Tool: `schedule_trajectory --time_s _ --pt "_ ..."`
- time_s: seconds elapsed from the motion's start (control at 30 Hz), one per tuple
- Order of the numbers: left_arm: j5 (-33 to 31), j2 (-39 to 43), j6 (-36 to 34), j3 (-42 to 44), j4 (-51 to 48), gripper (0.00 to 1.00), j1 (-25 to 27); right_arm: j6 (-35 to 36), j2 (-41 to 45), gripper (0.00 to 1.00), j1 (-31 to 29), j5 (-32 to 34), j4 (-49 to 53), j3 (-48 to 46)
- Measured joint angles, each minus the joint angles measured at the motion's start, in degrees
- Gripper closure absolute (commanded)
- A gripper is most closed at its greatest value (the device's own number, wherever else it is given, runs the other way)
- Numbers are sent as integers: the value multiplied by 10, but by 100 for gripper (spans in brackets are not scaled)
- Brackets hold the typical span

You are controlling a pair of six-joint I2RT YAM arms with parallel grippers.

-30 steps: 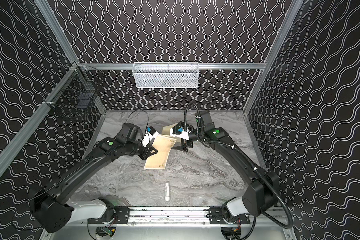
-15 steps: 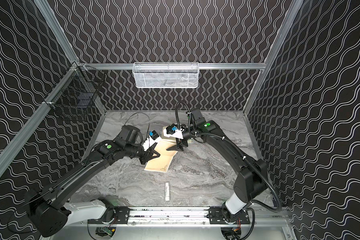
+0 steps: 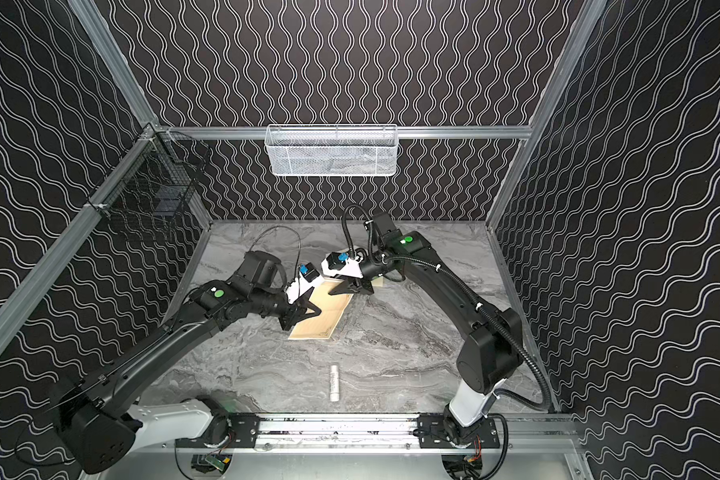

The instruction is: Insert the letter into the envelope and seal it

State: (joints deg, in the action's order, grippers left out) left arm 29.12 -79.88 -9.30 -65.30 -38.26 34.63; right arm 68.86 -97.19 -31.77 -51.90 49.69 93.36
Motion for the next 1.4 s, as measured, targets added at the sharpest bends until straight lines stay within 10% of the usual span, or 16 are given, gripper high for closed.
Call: schedule_trajectory --time_s 0.6,1.1,1.4 --pt "-36 28 33 35 7 63 -4 -20 65 100 7 27 -51 -72" --pt "-66 36 106 75 39 100 -9 -37 81 100 15 38 -85 -88" --pt "-80 35 108 50 42 100 -11 -49 100 97 15 40 -110 -113"
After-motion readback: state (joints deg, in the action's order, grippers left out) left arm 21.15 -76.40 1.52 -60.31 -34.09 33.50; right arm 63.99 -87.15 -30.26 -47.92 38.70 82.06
